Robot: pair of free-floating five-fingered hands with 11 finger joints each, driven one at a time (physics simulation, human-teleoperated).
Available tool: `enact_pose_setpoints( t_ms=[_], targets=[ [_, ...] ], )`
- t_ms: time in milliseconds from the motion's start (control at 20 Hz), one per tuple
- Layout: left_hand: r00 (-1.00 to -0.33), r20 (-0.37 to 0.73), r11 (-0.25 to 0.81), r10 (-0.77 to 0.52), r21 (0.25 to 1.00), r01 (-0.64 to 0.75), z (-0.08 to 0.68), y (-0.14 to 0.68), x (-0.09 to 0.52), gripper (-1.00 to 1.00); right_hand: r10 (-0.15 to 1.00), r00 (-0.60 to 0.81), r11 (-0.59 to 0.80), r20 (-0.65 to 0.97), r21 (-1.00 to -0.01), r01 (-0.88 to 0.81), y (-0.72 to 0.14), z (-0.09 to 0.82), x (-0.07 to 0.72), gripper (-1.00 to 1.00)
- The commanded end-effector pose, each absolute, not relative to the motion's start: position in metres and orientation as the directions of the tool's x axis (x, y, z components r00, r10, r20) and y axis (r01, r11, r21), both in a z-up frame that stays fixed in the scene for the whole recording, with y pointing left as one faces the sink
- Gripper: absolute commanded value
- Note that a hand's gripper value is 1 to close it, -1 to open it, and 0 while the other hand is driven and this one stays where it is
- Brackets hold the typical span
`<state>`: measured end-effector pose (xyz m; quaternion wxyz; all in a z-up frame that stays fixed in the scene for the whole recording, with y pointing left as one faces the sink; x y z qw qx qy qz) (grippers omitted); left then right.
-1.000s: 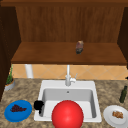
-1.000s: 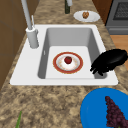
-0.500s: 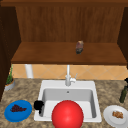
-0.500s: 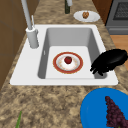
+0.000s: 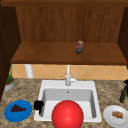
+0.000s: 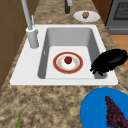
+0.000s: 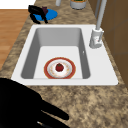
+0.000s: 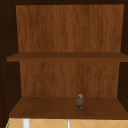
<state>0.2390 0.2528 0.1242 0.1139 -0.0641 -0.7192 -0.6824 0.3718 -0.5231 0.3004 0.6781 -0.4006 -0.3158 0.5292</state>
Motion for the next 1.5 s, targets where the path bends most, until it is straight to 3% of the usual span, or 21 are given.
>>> enact_pose_setpoints(
  t_ms=[0,1450],
  targets=[
    [-0.966,0.251,0.061,-0.063,0.967,0.248,0.124,0.253,0.239,0.0,0.971,0.239,0.118,-0.007,-0.854,-0.507,-0.523,0.295,0.376,-1.0],
    [-0.966,0.251,0.061,-0.063,0.967,0.248,0.124,0.253,0.239,0.0,0.983,0.183,0.12,0.001,-0.762,-0.636,-0.539,0.263,0.436,-1.0]
  ],
)
